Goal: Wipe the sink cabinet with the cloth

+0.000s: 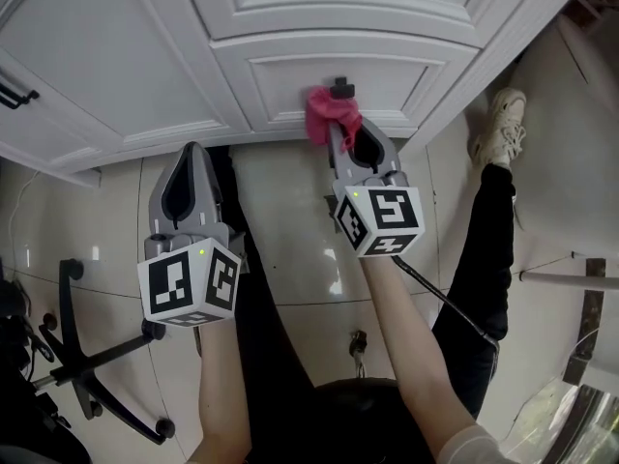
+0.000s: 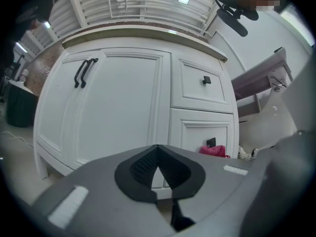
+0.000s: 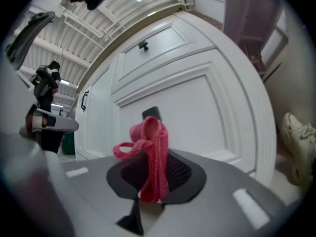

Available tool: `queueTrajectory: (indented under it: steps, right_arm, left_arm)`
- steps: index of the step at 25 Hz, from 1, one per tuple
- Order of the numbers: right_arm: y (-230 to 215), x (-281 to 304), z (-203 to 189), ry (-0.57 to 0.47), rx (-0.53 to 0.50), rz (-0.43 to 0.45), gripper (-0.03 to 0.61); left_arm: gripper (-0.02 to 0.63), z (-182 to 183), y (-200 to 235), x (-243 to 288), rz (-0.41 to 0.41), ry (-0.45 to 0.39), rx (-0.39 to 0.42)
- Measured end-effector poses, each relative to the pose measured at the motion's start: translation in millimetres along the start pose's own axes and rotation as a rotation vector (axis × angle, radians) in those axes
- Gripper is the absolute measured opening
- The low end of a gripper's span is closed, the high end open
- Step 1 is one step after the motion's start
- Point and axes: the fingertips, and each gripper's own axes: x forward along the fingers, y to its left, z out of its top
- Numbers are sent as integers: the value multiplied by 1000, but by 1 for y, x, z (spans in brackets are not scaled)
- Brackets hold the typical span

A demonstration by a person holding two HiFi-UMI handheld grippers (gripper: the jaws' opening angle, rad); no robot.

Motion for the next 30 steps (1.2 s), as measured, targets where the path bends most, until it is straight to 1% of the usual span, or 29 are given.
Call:
queueTrajectory:
  steps: [5,8,9,12,14,17,19,21,23,25,27,30]
  right_arm:
    - [-85,-37,21,-24,-42,-131,61]
    - [-121,-57,32,-19,-104,-176,61]
    - [-132,-62,33,-15,-110,-198,61]
    - [-163,-80,43,-19,-73,-274,61]
    - [-165,-93,59,-36,-50,-283,61]
    - [-131,-116,93,-62,-17,-225,61]
    - [-94,-139,114,-69,8,-175,61]
    - [-53,-171,128,-65,30,-140,61]
    - [-13,-200,135,-53,46,-104,61]
    - [23,-219,138,-47,45,-58,61]
    - [47,-232,138,-39,46,-24,61]
    - [63,-249,139,-28,42,12,61]
  left_arm:
    - [15,0,-60,16,-82,-3,28]
    - [15,2,-92,21,-120,2,56]
    - [15,3,-100,22,-131,3,62]
    - [15,12,-124,22,-161,-9,71]
    - [14,23,-136,18,-176,-30,75]
    - [15,48,-143,-1,-176,-56,47]
    - [15,64,-146,-27,-174,-64,1]
    - [15,77,-148,-60,-189,-74,-38]
    - [15,87,-149,-91,-214,-95,-46]
    - [15,95,-148,-111,-230,-117,-33]
    - [15,104,-146,-127,-213,-137,-37]
    - [15,110,-144,-159,-170,-155,-83]
